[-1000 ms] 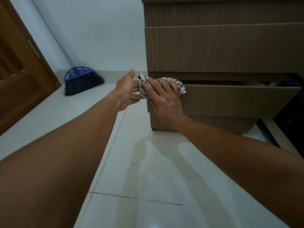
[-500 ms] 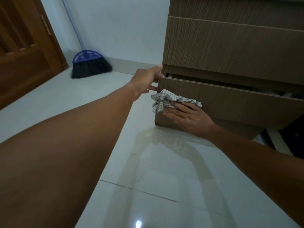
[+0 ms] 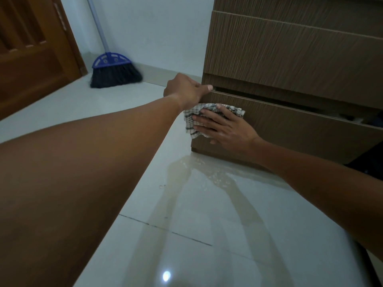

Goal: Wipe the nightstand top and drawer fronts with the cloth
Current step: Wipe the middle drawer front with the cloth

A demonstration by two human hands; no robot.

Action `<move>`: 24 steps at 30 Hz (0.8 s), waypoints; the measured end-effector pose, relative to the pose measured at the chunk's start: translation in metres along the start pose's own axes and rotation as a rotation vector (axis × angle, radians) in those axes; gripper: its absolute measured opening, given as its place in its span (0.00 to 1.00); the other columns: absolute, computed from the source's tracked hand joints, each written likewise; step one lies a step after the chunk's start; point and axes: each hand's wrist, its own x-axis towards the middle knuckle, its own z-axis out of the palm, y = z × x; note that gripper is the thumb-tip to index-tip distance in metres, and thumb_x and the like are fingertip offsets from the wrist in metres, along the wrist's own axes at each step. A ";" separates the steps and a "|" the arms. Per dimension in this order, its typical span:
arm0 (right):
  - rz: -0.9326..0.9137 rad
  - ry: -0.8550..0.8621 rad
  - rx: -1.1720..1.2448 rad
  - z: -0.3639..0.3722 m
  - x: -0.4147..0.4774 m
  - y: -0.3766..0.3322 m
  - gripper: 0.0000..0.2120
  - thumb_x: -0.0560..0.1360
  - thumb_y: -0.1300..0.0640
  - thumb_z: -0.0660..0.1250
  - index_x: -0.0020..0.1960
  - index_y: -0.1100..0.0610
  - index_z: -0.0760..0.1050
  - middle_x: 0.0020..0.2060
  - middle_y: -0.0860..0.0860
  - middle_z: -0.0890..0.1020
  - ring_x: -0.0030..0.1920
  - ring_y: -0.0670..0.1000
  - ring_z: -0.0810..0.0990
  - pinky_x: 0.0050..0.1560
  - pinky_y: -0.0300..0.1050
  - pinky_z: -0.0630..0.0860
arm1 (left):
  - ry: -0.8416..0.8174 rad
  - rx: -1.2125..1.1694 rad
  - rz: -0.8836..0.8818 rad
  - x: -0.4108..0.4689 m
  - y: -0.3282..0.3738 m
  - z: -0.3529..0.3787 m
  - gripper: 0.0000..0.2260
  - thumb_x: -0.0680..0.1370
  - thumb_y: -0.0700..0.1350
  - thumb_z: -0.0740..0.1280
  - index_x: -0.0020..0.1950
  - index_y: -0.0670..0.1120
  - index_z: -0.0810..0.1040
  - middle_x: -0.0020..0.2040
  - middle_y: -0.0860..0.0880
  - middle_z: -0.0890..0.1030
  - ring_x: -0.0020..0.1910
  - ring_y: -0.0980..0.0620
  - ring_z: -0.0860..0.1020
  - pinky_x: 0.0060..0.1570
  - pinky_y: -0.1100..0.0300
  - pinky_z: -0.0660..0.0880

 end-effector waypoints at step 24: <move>-0.166 0.091 0.285 0.024 -0.042 0.030 0.31 0.81 0.61 0.60 0.82 0.50 0.57 0.81 0.50 0.56 0.82 0.58 0.51 0.80 0.62 0.47 | -0.016 0.840 0.253 -0.081 -0.095 -0.005 0.21 0.84 0.46 0.60 0.77 0.43 0.66 0.74 0.41 0.71 0.69 0.40 0.74 0.67 0.42 0.71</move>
